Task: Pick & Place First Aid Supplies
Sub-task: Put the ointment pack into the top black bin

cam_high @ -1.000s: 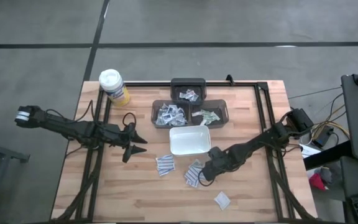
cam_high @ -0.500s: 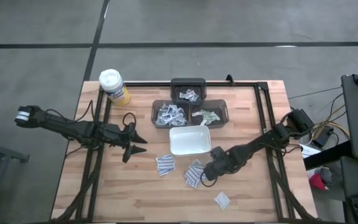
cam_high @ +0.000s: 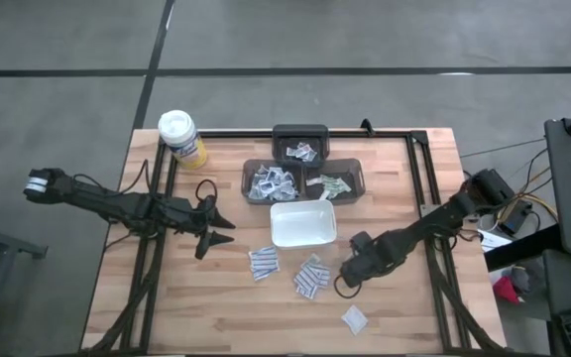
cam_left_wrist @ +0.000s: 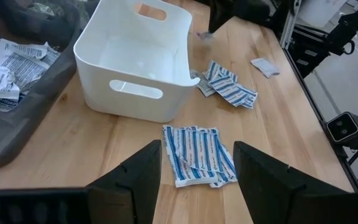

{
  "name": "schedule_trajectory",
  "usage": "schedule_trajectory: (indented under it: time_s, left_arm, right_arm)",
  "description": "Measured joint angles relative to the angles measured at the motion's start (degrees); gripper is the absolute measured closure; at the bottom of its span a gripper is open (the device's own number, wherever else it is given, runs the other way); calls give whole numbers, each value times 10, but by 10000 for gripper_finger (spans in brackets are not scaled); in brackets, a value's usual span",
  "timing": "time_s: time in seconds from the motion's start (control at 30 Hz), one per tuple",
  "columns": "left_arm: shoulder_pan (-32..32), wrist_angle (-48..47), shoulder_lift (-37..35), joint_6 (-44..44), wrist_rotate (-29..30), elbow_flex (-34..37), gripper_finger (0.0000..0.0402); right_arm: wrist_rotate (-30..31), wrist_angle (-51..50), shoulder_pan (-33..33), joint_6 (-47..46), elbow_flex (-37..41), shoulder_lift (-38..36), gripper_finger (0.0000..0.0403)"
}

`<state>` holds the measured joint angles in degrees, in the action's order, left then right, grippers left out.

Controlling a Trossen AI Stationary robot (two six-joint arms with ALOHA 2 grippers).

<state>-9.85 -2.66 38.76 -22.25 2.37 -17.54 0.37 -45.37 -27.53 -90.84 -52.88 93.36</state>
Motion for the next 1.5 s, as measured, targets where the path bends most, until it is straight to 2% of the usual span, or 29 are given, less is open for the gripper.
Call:
schedule_trajectory:
  time_s: [0.37, 0.57, 0.8, 0.97, 1.07, 1.33, 1.4, 1.5]
  left_arm:
    - [0, 0, 0, 7, 0, 0, 204]
    - [0, 0, 0, 8, 0, 0, 204]
    - [0, 1, 0, 8, 0, 0, 204]
    - [0, 1, 0, 9, 0, 0, 204]
    - [0, 1, 0, 11, 0, 0, 204]
    - [0, 1, 0, 12, 0, 0, 204]
    - [0, 2, 0, 12, 0, 0, 204]
    - [0, 3, 0, 12, 0, 0, 204]
  right_arm:
    - [-4, -11, 0, 43, 0, -29, 395]
    - [2, 57, 0, 145, 0, -46, 395]
    - [121, 226, 0, 342, -1, -97, 395]
    - [206, 308, 2, 429, -1, -133, 395]
    - [226, 352, 2, 479, -1, -150, 395]
    - [230, 447, 4, 565, -1, -173, 395]
    - [243, 476, 7, 587, -1, -173, 395]
    - [293, 519, 18, 624, -1, -173, 395]
